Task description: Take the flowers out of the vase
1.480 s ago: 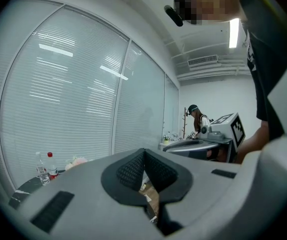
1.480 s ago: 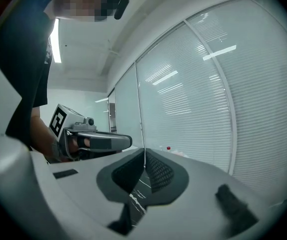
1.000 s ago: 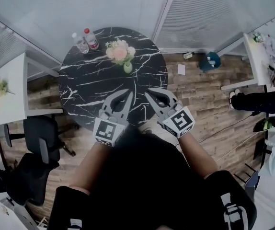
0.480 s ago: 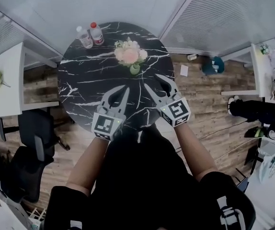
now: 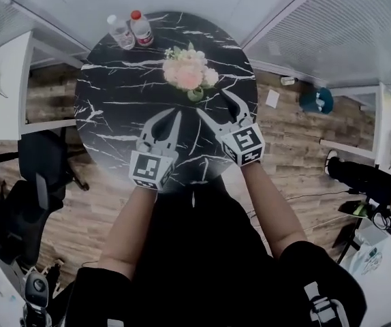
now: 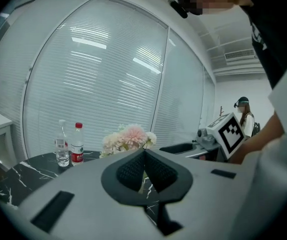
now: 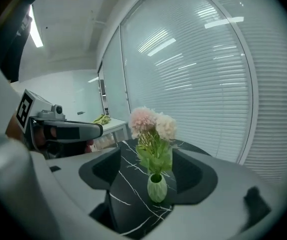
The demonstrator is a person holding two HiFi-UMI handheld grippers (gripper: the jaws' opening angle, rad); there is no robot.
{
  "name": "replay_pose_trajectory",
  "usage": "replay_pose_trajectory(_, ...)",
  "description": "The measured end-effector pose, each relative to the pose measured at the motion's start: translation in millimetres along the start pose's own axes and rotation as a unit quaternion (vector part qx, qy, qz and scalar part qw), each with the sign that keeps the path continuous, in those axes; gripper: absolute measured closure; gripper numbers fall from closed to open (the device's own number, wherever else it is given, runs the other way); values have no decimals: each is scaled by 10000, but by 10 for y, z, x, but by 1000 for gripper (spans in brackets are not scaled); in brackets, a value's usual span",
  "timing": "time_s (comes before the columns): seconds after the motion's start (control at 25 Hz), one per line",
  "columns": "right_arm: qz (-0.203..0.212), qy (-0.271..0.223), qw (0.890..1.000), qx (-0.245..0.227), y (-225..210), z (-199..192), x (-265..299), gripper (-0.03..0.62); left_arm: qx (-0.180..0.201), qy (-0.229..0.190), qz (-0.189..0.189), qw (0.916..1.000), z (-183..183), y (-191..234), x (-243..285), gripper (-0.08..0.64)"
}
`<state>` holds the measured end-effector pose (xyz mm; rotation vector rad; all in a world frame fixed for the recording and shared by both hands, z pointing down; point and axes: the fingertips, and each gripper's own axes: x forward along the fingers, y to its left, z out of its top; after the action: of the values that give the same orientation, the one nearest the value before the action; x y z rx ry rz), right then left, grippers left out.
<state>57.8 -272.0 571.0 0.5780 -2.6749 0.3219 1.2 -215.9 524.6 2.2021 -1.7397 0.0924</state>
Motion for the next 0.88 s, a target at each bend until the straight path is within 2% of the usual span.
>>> replay_pose_trajectory(0.16,73,117,9999,60,-183,-212,264,261,3,42,212,9998,-195,75,203,549)
replay_pose_trajectory(0.48,423,324,9985,-82,-224,-407,702,259,-201,189,635,9976,-515,300,381,549)
replay_pose_trajectory(0.76,376,244,9988,-210,-262,-436,888,262,-324,262,749,9963,-636,356,376,549)
replay_pose_trajectory(0.84,372,181,9989,-235,-277,-440,904,289,-342,269,791,9959,-647,369,371,549)
replay_pose_trajectory(0.88,344,139,9989,-269,-292,-432,903,333,-339,272,803,9958,-648,374,373,549)
